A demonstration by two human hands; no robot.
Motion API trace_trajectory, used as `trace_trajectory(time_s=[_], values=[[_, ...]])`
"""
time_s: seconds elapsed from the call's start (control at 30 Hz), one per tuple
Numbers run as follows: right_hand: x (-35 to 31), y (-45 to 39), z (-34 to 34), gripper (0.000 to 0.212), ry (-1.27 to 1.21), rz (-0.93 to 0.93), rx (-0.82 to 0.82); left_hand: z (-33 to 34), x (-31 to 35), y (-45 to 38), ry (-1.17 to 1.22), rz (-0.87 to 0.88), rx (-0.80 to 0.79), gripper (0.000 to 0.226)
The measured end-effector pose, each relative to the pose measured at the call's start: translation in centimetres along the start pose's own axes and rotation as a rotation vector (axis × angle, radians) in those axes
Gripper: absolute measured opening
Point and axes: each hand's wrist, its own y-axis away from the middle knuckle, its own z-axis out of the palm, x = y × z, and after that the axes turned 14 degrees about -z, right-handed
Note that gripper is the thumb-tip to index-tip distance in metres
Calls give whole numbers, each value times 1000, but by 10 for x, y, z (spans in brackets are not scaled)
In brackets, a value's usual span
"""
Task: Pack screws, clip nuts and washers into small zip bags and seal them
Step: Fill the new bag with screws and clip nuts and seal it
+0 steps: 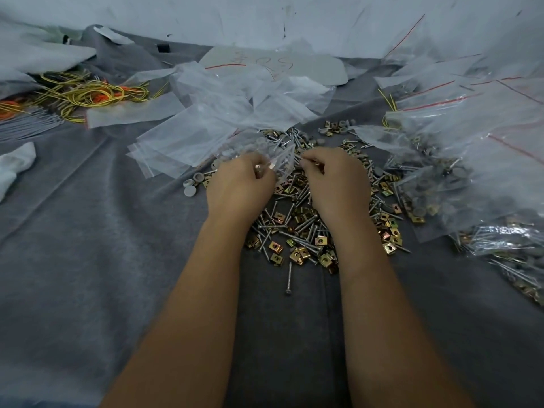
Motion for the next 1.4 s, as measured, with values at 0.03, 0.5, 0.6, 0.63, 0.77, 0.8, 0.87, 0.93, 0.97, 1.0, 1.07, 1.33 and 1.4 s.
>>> trace_trajectory(time_s=[0.03, 0.5, 0.6, 0.63, 0.77, 0.8, 0.87, 0.93, 0.97, 1.0, 1.07, 1.33, 1.4], values=[[-1, 0, 0, 20, -28, 5, 35, -1, 1, 1, 18, 5, 6, 9], [-7, -1, 6, 19, 75, -144, -170, 3, 6, 8, 220, 150, -50, 7], [-9, -2, 5, 25, -37, -134, -113, 4, 6, 8, 281, 142, -27, 8], [-10, -2, 5, 27, -111, -120, -74, 4, 6, 8, 302, 132, -10, 8], [-13, -3, 1, 37, -368, -25, 105, 2, 4, 4, 302, 73, 128, 10], [-12, -3, 0, 36, -370, -13, 138, 2, 4, 3, 290, 61, 181, 9], [-11, -3, -2, 28, -327, 3, 150, 0, 2, 1, 263, 52, 267, 8], [-9, -2, -3, 22, -212, 8, 60, -1, 0, -1, 203, 37, 253, 9], [-7, -2, -3, 24, -148, 4, -17, 0, 0, -2, 157, 27, 206, 10], [-6, -1, -2, 29, -89, -9, -102, 2, -1, -2, 109, 19, 150, 10], [-5, 0, -1, 38, 22, -48, -260, 5, -1, -3, 44, 12, 68, 10], [-2, 0, 2, 22, 132, -46, -307, 4, -2, -3, 137, -18, 88, 10], [-3, 0, 3, 19, 137, -44, -302, 4, -2, -4, 164, -33, 99, 11]])
